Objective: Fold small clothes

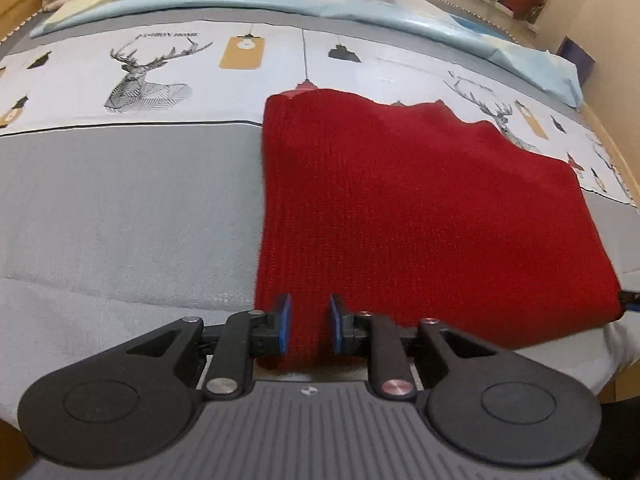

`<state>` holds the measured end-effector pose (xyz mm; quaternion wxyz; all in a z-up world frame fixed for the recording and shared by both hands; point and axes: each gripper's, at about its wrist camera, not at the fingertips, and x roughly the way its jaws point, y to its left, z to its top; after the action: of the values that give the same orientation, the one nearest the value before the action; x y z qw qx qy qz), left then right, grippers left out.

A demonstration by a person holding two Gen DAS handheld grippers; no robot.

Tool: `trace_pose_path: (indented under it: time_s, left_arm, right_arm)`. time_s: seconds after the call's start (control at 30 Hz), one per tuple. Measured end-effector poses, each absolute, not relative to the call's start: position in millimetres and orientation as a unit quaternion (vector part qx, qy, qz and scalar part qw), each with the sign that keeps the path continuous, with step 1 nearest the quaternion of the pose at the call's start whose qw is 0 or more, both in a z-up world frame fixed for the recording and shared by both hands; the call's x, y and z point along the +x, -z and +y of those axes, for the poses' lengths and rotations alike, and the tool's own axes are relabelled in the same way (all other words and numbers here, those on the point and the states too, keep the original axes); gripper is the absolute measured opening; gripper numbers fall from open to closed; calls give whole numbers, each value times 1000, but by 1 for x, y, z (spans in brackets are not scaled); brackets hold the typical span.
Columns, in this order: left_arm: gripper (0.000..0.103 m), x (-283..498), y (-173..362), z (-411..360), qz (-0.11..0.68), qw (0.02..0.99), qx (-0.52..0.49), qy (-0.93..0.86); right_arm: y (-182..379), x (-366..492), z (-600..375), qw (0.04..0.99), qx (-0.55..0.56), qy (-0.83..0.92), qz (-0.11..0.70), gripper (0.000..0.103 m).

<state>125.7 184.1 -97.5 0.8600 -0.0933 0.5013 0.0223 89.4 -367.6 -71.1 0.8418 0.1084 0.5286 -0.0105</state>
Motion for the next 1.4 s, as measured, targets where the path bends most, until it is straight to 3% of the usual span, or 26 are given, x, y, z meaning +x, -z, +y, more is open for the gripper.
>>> trace_pose_path:
  time_s: [0.1, 0.33, 0.5, 0.57, 0.63, 0.7, 0.9, 1.27, 1.4]
  left_arm:
    - [24, 137, 114, 180, 535, 841, -81, -23]
    - [29, 133, 92, 180, 487, 868, -96, -20]
    - [29, 143, 113, 180, 539, 838, -75, -37]
    - [30, 143, 100, 182, 518, 850, -90, -32]
    - [43, 140, 85, 187, 488, 866, -104, -30]
    - [48, 134, 71, 193, 460, 880, -110, -41]
    - [49, 125, 42, 205, 396, 910, -101, -69]
    - [49, 101, -46, 206, 249, 965, 2, -79]
    - [63, 103, -77, 212, 227, 968, 3, -104]
  right_arm:
    - [79, 90, -368, 831, 90, 23, 549, 42]
    - [45, 83, -357, 880, 81, 1, 469, 43]
    - [77, 90, -367, 834, 86, 40, 543, 44]
    - [67, 86, -368, 848, 99, 45, 519, 44]
    - [54, 78, -360, 869, 90, 41, 485, 44]
    - [43, 70, -349, 887, 75, 33, 454, 44]
    - [24, 46, -313, 913, 73, 10, 400, 44]
    - [-23, -2, -250, 936, 85, -87, 329, 44]
    - [-28, -8, -237, 949, 51, -101, 295, 44]
